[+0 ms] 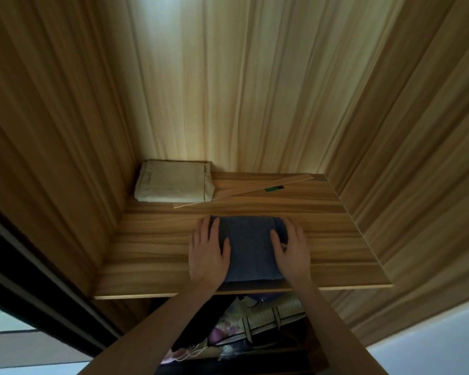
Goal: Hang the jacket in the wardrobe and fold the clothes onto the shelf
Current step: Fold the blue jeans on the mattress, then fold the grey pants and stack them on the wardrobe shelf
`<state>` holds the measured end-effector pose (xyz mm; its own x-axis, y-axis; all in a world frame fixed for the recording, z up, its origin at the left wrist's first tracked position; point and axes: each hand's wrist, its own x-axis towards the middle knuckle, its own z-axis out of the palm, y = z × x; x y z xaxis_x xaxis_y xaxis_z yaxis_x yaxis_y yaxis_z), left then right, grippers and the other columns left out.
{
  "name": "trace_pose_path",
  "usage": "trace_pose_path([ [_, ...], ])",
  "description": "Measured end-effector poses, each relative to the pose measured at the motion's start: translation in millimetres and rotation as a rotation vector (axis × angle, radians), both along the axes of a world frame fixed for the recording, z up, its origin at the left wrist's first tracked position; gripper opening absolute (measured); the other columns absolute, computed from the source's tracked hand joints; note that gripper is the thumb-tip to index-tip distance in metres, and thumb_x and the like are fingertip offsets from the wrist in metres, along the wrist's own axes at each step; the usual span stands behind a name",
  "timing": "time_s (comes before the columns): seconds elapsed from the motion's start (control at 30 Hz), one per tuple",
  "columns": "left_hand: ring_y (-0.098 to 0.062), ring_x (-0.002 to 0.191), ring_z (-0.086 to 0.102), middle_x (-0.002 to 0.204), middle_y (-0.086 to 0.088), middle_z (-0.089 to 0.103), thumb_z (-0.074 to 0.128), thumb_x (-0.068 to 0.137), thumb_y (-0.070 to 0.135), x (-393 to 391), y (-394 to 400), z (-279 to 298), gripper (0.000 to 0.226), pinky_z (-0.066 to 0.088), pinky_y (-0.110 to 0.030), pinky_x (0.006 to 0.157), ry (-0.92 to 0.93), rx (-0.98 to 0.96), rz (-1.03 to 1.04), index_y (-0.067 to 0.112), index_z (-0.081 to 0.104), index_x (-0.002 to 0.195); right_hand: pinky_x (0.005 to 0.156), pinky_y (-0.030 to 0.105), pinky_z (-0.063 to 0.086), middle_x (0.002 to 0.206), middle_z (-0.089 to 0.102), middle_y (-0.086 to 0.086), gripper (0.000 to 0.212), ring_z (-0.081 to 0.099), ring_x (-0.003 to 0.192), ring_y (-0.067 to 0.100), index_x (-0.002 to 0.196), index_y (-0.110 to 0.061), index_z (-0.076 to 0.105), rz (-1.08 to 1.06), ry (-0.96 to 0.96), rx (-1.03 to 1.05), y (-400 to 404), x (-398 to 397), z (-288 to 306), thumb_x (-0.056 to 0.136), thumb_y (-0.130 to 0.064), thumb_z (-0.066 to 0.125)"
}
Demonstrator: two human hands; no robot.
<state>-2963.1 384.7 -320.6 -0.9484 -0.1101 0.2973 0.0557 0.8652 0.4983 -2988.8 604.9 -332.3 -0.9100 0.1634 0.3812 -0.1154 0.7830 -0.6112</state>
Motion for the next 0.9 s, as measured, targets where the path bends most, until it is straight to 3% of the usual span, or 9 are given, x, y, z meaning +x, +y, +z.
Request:
trace_pose_path([
  [0.1,-0.023,0.157,0.024,0.166,-0.008,0.035,0.021,0.106,0.049,2.3,-2.8,-12.4,0.065,0.009,-0.038,0.129,0.0,-0.067,-0.121,0.012,0.044,0.155,0.117,0.04,0.038,0.156,0.049,0.001,0.053,0.046,0.143,0.018,0.153,-0.018,0.049,0.151,0.051,0.096,-11.0,14.5,-10.3,0.107,-0.046,0.047],
  [0.2,-0.023,0.157,0.024,0.168,-0.007,0.033,0.015,0.104,0.052,5.0,-5.8,-16.2,0.07,0.013,-0.041,0.13,-0.053,-0.127,-0.148,0.014,0.044,0.156,0.122,0.042,0.036,0.158,0.049,-0.001,0.058,0.042,0.149,0.016,0.153,-0.018,0.05,0.219,-0.012,0.189,-17.0,24.1,-23.1,0.108,-0.052,0.037],
  [0.4,-0.02,0.16,0.01,0.173,-0.003,0.018,-0.002,0.097,0.059,6.0,-6.5,-3.1,0.082,0.004,-0.041,0.13,-0.173,-0.219,-0.157,0.02,0.028,0.162,0.123,0.046,0.036,0.157,0.05,0.0,0.065,0.041,0.149,0.018,0.151,-0.016,0.053,0.207,-0.054,0.208,-19.4,24.7,-20.9,0.107,-0.058,0.03],
  [0.5,-0.021,0.159,0.018,0.17,-0.004,0.026,0.005,0.1,0.059,20.3,-14.7,7.2,0.079,0.011,-0.042,0.131,-0.146,-0.224,-0.169,0.017,0.032,0.161,0.126,0.044,0.03,0.16,0.047,0.0,0.074,0.036,0.152,0.016,0.155,-0.017,0.048,0.211,-0.065,0.164,-23.7,30.9,-12.3,0.105,-0.066,0.023],
  [0.77,-0.028,0.138,0.054,0.145,-0.009,0.061,0.036,0.105,0.046,99.8,-68.1,34.5,0.057,0.039,-0.048,0.119,0.037,-0.308,-0.055,0.01,0.055,0.144,0.129,0.038,0.017,0.161,0.044,0.0,0.065,0.034,0.153,0.016,0.156,-0.016,0.045,0.227,0.027,0.19,-66.7,82.5,15.8,0.107,-0.058,0.033],
  [0.9,-0.028,0.132,0.056,0.141,-0.008,0.063,0.044,0.103,0.045,159.1,-101.2,50.5,0.054,0.046,-0.045,0.111,0.095,-0.253,0.033,0.01,0.057,0.143,0.126,0.044,0.029,0.162,0.043,0.001,0.063,0.038,0.151,0.018,0.157,-0.015,0.043,0.324,0.078,0.15,-105.0,129.1,37.2,0.108,-0.054,0.039],
])
